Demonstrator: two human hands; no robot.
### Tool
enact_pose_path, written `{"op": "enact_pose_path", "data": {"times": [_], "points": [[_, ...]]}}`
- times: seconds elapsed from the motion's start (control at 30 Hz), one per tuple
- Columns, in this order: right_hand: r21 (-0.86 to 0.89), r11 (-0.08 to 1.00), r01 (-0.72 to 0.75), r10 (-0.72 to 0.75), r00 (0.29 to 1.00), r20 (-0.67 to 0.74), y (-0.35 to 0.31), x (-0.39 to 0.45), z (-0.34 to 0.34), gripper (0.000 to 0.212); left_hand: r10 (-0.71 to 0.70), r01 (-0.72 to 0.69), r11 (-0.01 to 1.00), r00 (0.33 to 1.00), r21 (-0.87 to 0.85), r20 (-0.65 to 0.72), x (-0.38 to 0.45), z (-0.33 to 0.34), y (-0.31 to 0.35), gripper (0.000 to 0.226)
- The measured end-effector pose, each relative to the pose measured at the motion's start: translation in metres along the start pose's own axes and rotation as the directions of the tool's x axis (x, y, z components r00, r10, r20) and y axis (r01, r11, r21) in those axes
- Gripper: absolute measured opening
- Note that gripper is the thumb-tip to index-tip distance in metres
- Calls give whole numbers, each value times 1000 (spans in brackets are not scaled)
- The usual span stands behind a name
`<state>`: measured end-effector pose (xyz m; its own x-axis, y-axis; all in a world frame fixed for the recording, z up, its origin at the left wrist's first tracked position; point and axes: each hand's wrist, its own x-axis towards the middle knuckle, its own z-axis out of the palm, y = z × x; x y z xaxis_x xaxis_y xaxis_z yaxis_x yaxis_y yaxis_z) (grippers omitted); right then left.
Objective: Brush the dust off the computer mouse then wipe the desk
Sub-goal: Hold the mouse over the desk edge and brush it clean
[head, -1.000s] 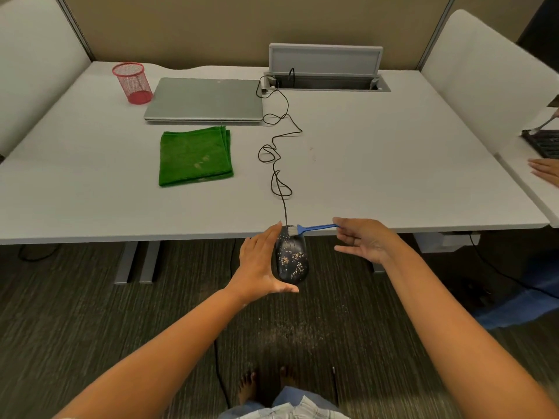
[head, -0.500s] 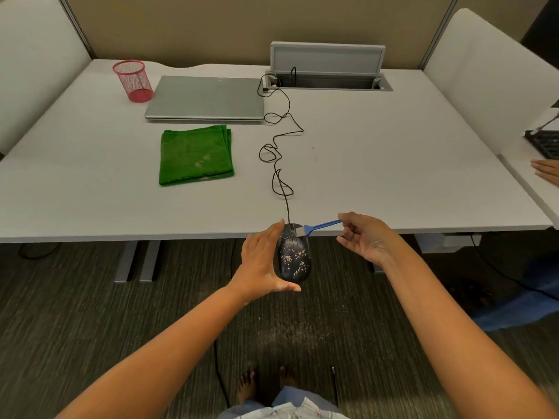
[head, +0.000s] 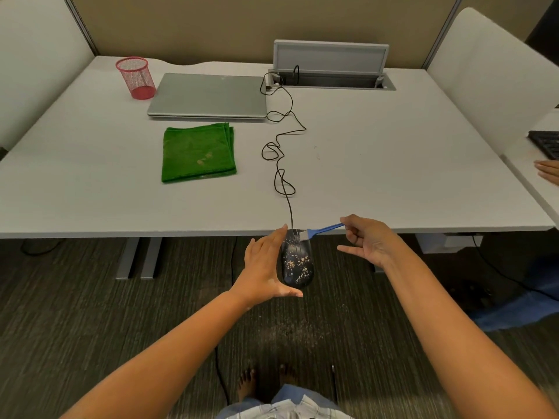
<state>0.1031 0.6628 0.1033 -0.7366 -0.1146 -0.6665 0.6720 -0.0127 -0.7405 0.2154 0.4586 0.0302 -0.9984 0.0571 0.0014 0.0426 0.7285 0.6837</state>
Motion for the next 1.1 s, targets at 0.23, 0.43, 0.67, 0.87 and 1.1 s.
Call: {"op": "enact_pose_path", "data": {"times": [0.23, 0.43, 0.67, 0.87, 1.1], "points": [[14, 1000, -11, 10, 999, 33, 0, -3, 0, 8, 4, -4, 1000, 1000, -1, -9, 1, -1, -1, 128], [36, 999, 7, -6, 1000, -22, 2, -3, -4, 7, 9, -9, 1000, 1000, 4, -14, 2, -1, -2, 129], [1, 1000, -12, 12, 1000, 12, 4, -5, 0, 8, 7, -7, 1000, 1000, 3, -9, 2, 0, -2, 129], [12, 1000, 4, -4, 999, -44, 2, -2, 3, 9, 8, -8, 1000, 1000, -4, -8, 0, 1, -4, 128], [-37, 999, 0, -2, 998, -58, 1, -2, 4, 8, 4, -5, 1000, 999, -7, -32, 4, -4, -5, 128]]}}
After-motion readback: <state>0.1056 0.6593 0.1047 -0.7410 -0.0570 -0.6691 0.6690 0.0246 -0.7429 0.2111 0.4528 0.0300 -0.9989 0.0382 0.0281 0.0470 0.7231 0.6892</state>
